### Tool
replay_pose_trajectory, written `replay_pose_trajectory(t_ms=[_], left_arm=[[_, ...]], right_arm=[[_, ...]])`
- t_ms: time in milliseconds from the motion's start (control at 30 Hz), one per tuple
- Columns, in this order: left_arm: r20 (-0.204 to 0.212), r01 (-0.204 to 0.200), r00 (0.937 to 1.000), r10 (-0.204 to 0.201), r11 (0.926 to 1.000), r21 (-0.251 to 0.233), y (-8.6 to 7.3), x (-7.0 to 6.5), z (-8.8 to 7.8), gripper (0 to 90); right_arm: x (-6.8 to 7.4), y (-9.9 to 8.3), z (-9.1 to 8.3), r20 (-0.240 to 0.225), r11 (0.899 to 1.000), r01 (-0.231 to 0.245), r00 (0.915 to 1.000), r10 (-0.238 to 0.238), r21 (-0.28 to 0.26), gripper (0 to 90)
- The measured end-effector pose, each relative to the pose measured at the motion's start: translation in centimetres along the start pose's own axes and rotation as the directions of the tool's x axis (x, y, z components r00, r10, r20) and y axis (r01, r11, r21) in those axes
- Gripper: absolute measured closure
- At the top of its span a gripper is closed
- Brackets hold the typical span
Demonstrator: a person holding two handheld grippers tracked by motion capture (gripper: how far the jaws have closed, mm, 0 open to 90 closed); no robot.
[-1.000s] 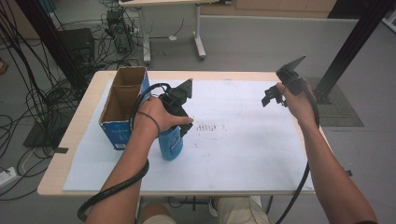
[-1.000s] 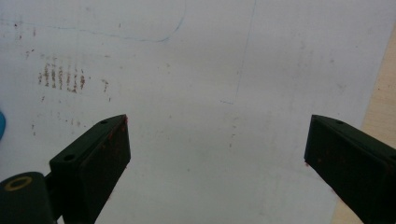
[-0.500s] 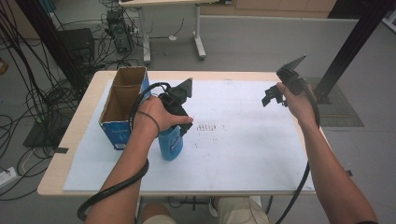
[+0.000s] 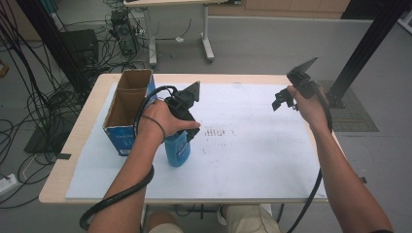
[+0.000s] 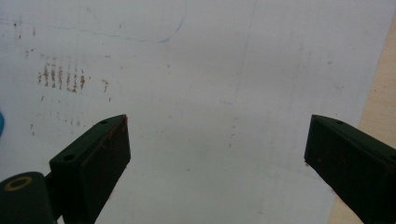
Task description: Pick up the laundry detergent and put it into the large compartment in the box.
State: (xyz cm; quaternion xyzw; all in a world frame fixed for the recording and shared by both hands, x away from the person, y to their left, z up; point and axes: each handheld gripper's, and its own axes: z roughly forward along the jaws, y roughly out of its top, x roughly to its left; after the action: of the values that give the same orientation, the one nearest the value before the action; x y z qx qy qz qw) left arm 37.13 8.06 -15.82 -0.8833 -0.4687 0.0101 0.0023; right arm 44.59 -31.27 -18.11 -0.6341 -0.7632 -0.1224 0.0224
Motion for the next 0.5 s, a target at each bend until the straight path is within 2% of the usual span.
replay_pose_trajectory(t_ms=[500], left_arm=[[-0.008,-0.003,1.0000,0.003,1.0000,-0.004,-0.10,-0.10,0.20,11.9]], right_arm=[[0.15,0.00,-0.11,0.005,1.000,0.001,1.0000,-0.001,-0.001,6.9]])
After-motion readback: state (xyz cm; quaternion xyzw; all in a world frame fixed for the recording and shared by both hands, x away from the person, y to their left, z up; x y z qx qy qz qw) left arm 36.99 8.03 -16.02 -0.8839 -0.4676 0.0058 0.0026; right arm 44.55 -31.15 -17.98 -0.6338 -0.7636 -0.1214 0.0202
